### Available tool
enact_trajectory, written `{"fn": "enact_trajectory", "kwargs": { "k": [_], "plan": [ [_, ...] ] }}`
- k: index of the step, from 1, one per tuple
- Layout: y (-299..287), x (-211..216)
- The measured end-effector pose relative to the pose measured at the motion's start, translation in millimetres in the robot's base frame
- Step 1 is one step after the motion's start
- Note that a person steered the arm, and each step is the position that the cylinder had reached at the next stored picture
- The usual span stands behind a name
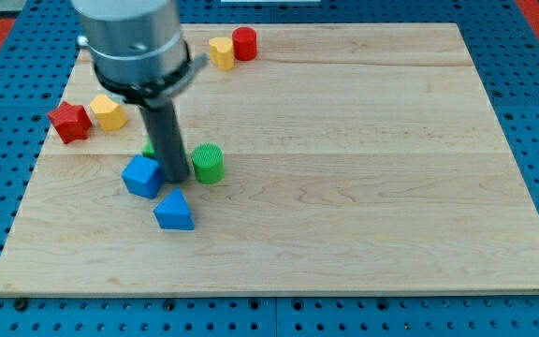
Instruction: Move the green circle above the blue cube
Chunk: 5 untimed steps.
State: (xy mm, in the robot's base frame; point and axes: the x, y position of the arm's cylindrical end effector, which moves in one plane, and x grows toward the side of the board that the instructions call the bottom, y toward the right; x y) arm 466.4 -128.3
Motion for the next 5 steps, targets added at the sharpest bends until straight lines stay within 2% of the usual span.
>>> {"fn": "enact_trajectory", "kwargs": {
  "k": [1,2,3,4,5],
  "plan": [
    [-42,-31],
    [-24,-24],
    [18,-17],
    [21,-41],
    [92,-22]
  ]
}}
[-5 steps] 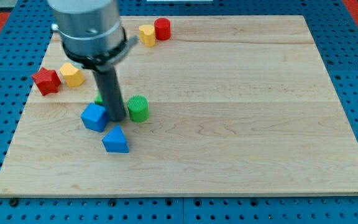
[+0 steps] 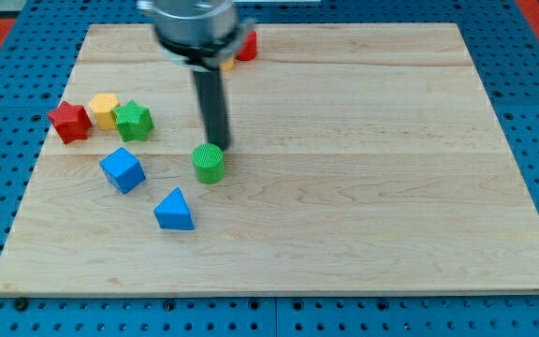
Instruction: Move the green circle above the blue cube
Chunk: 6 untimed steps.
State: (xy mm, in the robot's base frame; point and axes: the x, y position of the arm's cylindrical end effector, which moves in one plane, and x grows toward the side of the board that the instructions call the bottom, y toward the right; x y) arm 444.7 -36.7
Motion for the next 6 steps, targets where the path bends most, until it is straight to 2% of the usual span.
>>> {"fn": "enact_trajectory", "kwargs": {
  "k": [1,3,5,6],
  "plan": [
    [26,32],
    [-48,23],
    [-140,-8],
    [-128,16]
  ]
}}
